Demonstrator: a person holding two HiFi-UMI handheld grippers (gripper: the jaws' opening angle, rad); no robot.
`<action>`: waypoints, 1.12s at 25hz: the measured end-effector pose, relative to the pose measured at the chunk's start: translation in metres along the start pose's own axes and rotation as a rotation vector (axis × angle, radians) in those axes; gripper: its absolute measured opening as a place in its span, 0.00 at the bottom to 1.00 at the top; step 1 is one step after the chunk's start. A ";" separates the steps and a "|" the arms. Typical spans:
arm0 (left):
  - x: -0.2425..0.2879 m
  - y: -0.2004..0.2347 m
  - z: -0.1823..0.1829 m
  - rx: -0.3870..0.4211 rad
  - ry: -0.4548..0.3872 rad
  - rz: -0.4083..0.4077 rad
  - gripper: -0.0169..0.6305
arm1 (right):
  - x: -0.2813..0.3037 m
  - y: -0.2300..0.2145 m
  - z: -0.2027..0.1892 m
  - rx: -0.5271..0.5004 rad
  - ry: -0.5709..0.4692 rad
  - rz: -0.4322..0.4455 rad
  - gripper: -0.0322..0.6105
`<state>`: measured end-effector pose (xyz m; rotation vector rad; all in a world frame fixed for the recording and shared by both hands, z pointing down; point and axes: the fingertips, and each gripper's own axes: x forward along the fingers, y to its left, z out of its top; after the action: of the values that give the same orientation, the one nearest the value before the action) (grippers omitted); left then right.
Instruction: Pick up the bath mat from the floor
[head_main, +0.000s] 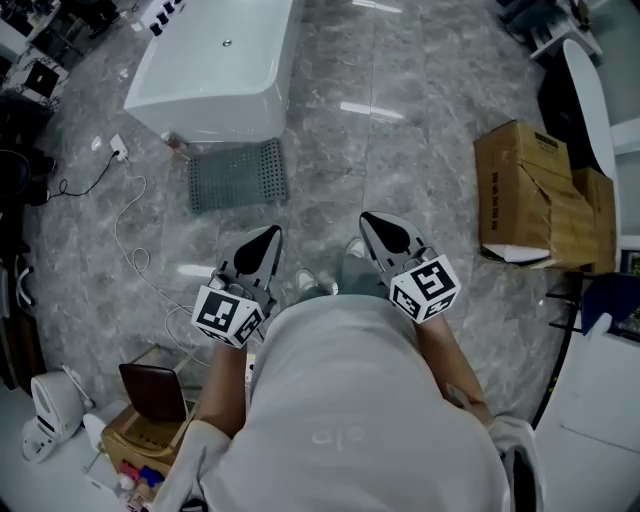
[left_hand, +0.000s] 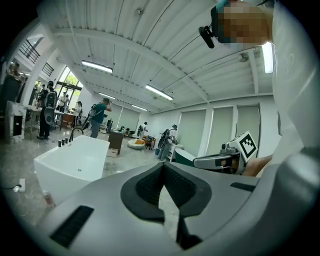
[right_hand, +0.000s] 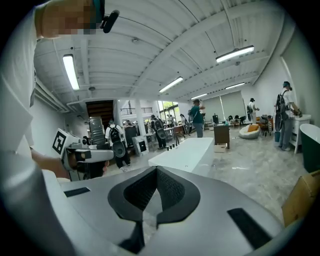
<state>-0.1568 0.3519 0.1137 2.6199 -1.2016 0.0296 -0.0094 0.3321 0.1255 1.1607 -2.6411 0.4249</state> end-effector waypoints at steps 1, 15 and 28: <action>0.002 0.003 0.000 -0.002 0.001 0.002 0.05 | 0.003 -0.003 -0.002 -0.002 0.005 -0.001 0.09; 0.094 0.078 0.002 -0.070 0.034 0.143 0.05 | 0.094 -0.096 0.027 -0.075 0.059 0.108 0.09; 0.223 0.129 0.010 -0.055 0.128 0.257 0.05 | 0.157 -0.227 0.048 -0.051 0.098 0.170 0.09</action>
<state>-0.1070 0.1034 0.1608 2.3609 -1.4610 0.2062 0.0511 0.0620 0.1696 0.8802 -2.6577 0.4307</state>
